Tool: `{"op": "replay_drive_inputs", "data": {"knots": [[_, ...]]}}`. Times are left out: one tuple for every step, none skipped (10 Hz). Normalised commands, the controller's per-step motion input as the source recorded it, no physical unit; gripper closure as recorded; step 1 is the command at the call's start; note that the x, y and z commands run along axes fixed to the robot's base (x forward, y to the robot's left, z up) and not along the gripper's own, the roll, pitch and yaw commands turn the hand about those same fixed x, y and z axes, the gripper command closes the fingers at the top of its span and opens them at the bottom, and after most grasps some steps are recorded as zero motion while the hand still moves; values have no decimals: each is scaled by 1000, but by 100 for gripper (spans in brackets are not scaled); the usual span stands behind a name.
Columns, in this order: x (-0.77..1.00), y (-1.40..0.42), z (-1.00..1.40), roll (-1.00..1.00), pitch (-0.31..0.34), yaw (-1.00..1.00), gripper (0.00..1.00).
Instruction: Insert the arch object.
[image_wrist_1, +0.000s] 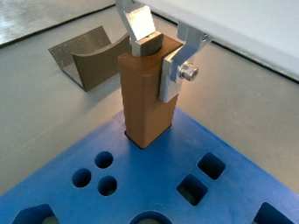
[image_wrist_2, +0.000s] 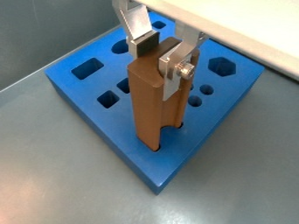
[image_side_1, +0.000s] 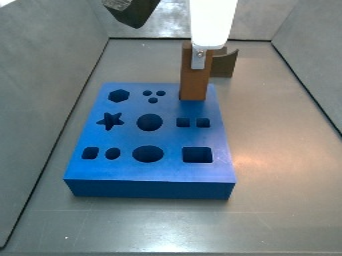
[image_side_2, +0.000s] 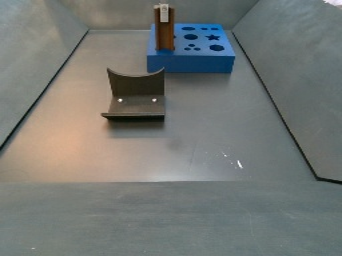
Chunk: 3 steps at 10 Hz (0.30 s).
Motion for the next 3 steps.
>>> {"op": "replay_drive_inputs", "data": {"knots": [[0, 0, -240, -81, 0, -60, 100], [29, 3, 0, -7, 0, 0, 100], [0, 0, 0, 0, 0, 0, 100]]}}
